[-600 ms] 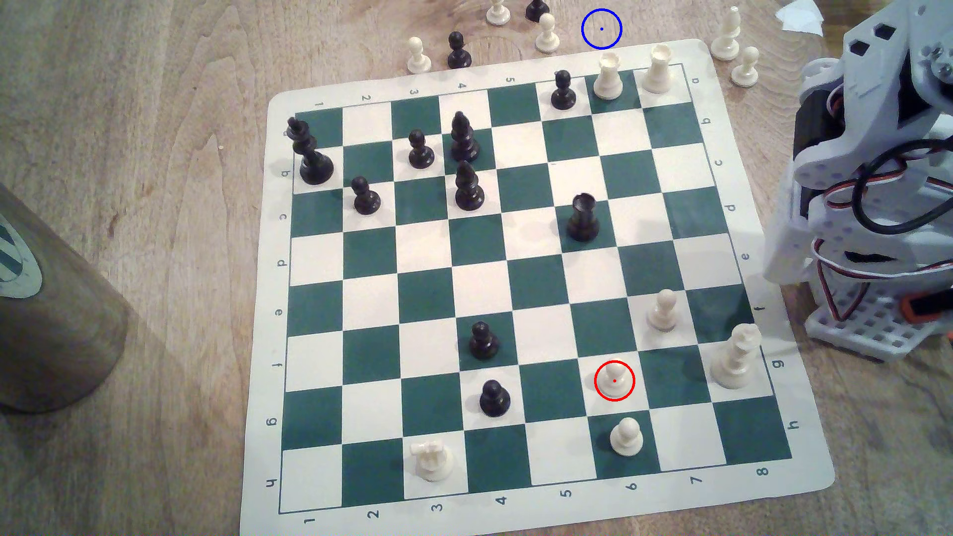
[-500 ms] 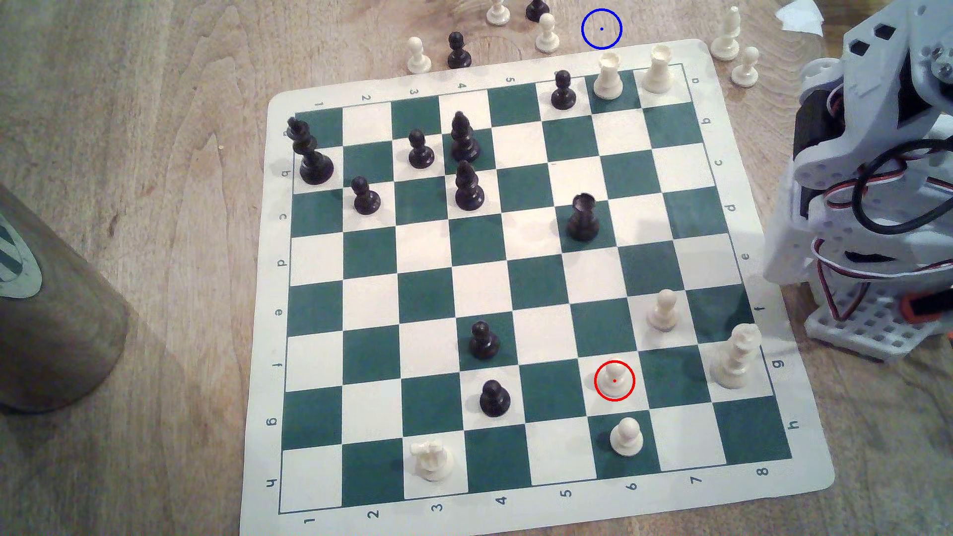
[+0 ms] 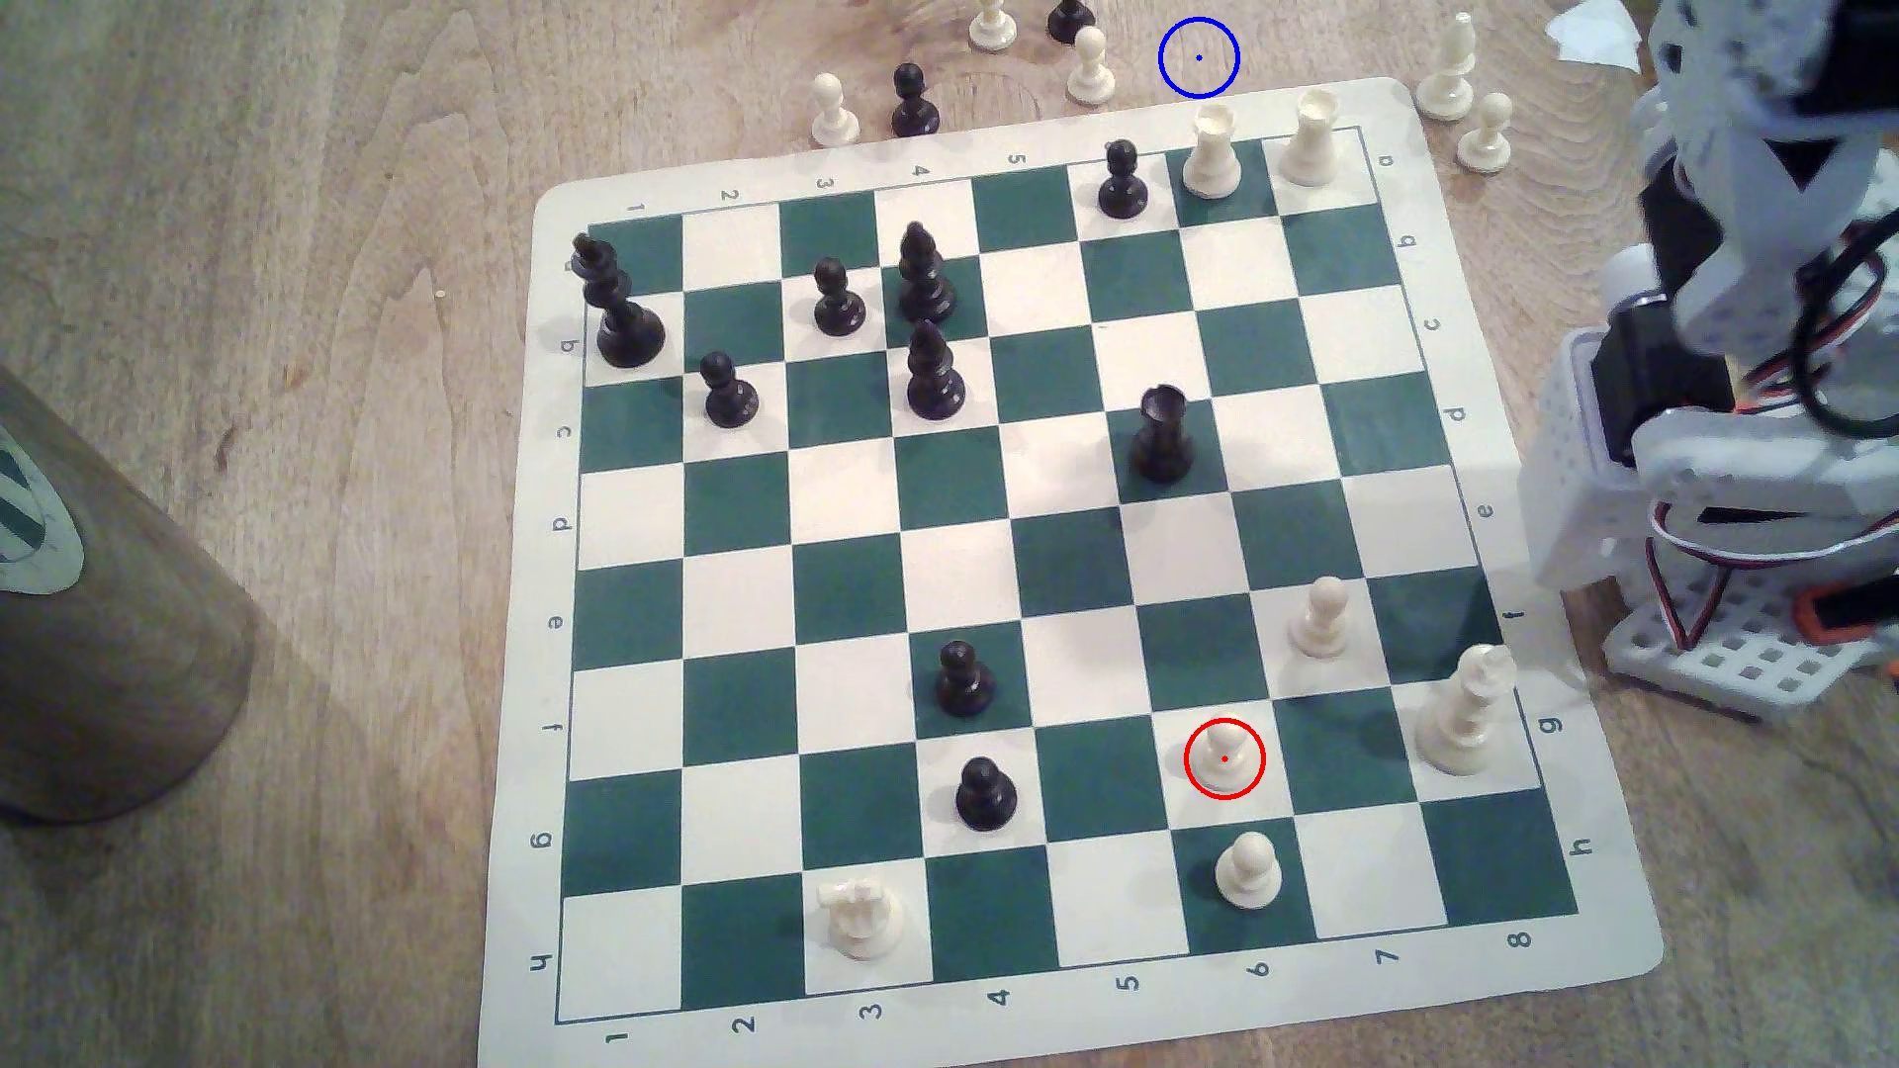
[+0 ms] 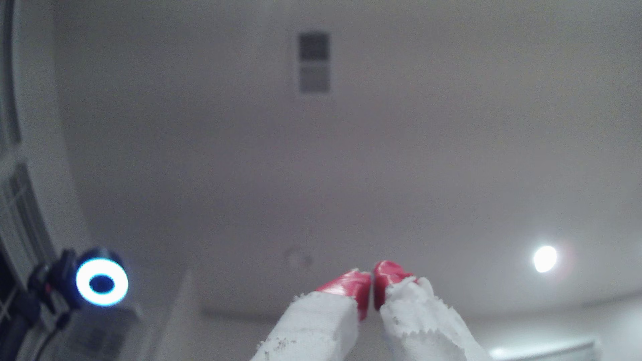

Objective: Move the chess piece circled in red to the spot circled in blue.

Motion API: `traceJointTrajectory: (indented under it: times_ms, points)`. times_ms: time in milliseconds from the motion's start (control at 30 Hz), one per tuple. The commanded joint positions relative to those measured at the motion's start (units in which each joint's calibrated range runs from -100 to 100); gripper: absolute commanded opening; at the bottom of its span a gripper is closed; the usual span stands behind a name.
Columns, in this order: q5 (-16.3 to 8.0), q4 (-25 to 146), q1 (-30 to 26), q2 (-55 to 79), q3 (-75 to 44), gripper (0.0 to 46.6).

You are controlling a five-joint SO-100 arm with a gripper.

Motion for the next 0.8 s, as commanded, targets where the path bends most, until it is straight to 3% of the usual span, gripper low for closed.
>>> traceJointTrajectory:
  times_ms: [0,267,300,367,633,700,767]
  points:
    - [0.3,19.7,-4.1,-0.1,-8.9,0.2]
    - [0.0,47.3,-4.7,-0.1,-18.0,0.2]
    - [0.0,60.3,-4.8,-0.1,-22.2,2.3]
    - [-0.1,69.5,-4.9,-0.1,-24.9,1.8]
    - [0.0,100.3,-10.2,3.5,-36.9,0.2]
    - [-1.0,108.1,-11.7,6.8,-40.7,0.2]
    - [-4.3,117.5,-13.7,11.4,-44.0,0.2]
